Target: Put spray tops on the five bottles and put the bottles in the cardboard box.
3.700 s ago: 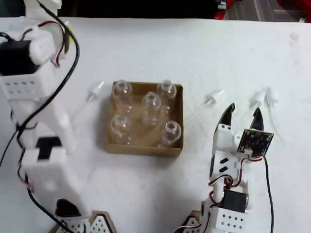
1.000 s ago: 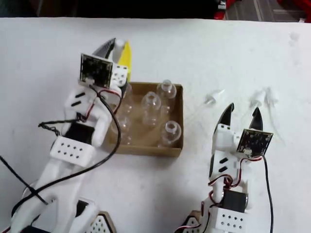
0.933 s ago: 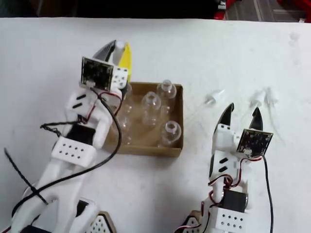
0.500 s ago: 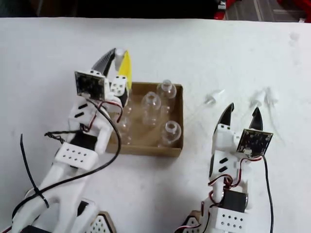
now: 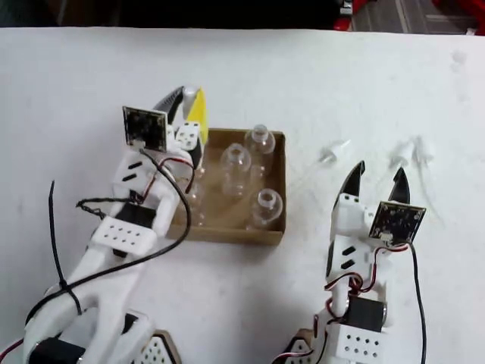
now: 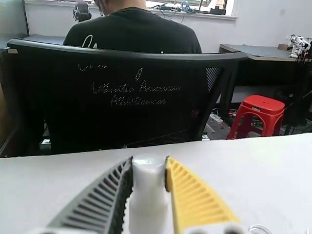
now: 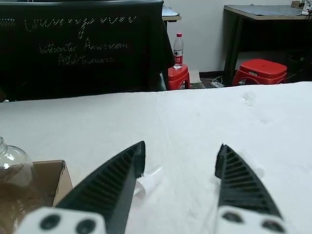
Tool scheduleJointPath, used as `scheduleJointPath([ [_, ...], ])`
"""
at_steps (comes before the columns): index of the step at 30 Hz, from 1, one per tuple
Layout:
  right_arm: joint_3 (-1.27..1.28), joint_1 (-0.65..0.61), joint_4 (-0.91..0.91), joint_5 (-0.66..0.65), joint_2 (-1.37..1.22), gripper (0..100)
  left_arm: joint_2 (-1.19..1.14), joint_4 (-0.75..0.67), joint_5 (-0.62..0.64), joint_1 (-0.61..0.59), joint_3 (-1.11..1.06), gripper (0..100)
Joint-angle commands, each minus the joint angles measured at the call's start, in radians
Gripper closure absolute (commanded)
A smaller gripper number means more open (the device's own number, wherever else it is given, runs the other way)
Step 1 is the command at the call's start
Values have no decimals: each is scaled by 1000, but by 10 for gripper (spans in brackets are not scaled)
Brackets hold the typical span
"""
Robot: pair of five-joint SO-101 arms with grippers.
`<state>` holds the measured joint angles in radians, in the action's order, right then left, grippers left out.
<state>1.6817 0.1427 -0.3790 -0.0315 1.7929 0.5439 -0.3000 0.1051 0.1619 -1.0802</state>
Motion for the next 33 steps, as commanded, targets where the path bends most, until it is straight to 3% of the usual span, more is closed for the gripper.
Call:
scheduleJointPath([
  [1,8,-4,18,-5,4,787,12,3,12,-19,11,976],
  [7,8,-4,18,-5,5,787,12,0,12,-19,-21,957],
  [13,8,-4,18,-5,5,787,13,3,21,-35,-32,763],
  [25,8,-4,18,-5,5,787,113,12,23,-99,-28,844],
  [27,8,-4,18,-5,5,787,216,89,23,-131,-18,853],
  [33,8,-4,19,-5,5,787,414,526,23,-205,155,880],
])
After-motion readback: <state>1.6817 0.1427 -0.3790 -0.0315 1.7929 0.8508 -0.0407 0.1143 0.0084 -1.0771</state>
